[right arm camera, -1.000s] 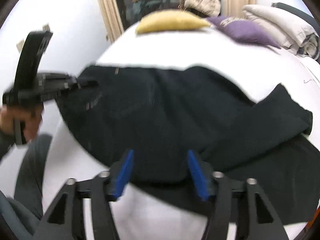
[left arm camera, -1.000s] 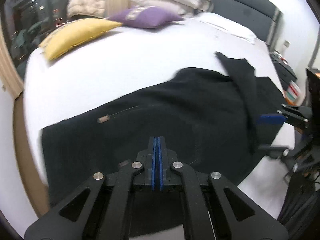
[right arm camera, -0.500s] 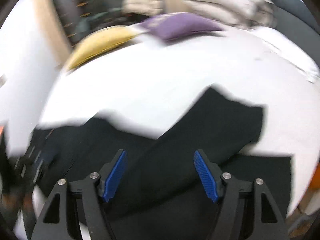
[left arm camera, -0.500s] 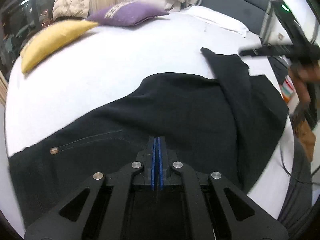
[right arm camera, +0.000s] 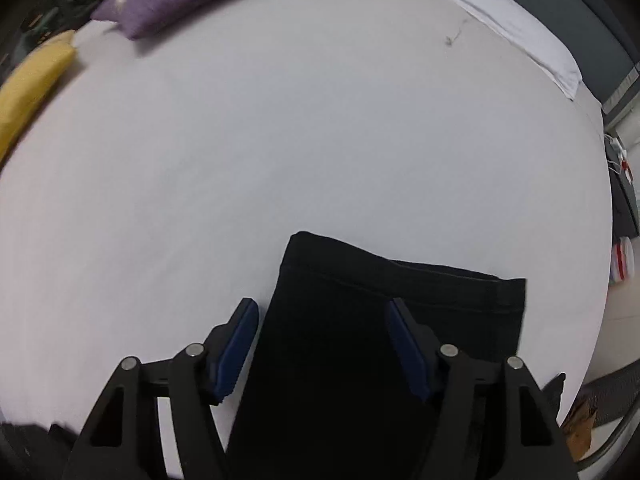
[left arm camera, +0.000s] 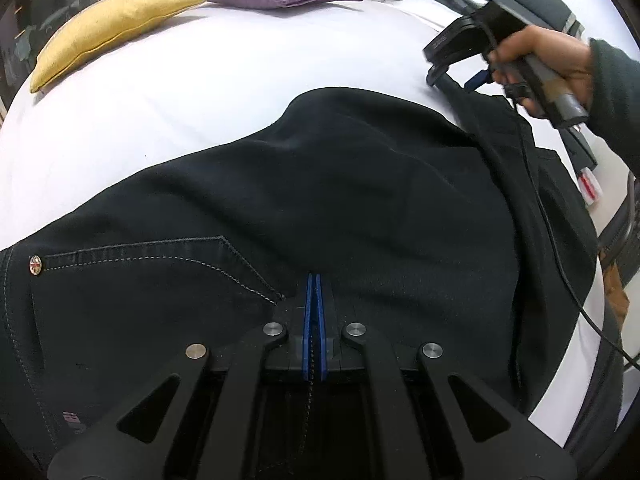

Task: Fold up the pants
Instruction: 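Grasp the jeans leg hems with the right tool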

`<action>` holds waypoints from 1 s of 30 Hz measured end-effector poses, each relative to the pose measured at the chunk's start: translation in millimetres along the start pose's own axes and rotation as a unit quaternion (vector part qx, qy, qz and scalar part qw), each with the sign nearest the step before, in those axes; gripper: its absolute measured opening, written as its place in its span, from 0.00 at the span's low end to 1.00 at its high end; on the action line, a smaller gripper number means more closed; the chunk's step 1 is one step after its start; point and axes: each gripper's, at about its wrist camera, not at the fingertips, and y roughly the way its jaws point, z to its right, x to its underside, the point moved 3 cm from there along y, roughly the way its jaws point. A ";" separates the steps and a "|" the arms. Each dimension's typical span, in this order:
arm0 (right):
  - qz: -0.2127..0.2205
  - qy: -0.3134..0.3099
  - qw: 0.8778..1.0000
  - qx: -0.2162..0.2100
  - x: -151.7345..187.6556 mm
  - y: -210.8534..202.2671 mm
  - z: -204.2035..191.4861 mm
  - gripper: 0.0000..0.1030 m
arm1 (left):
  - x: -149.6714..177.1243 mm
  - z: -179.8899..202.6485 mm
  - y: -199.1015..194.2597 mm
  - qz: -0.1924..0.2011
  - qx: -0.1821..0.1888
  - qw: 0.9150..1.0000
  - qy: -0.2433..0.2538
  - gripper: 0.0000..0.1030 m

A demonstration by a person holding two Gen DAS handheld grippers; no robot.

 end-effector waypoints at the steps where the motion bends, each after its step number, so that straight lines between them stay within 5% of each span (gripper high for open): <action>1: -0.004 0.003 1.000 0.004 -0.6 3.4 0.4 0.67 | 0.9 0.2 -0.3 0.001 -0.001 1.000 0.001 0.02; 6: 0.008 0.043 0.999 0.026 -0.8 -5.8 19.5 0.62 | 4.2 -2.3 -2.7 0.006 0.003 1.000 -0.002 0.02; 19: 0.042 0.009 0.996 0.080 17.8 -42.8 24.9 0.62 | 4.9 -0.7 -2.4 0.012 0.007 1.000 -0.006 0.02; 29: -0.025 -0.001 0.995 0.098 -5.7 4.2 2.9 0.62 | 5.6 -1.4 -3.4 0.013 0.006 1.000 -0.005 0.02; 30: -0.027 0.000 0.996 0.088 -7.4 5.2 4.0 0.56 | 5.6 -1.0 -3.6 0.013 0.006 1.000 -0.005 0.02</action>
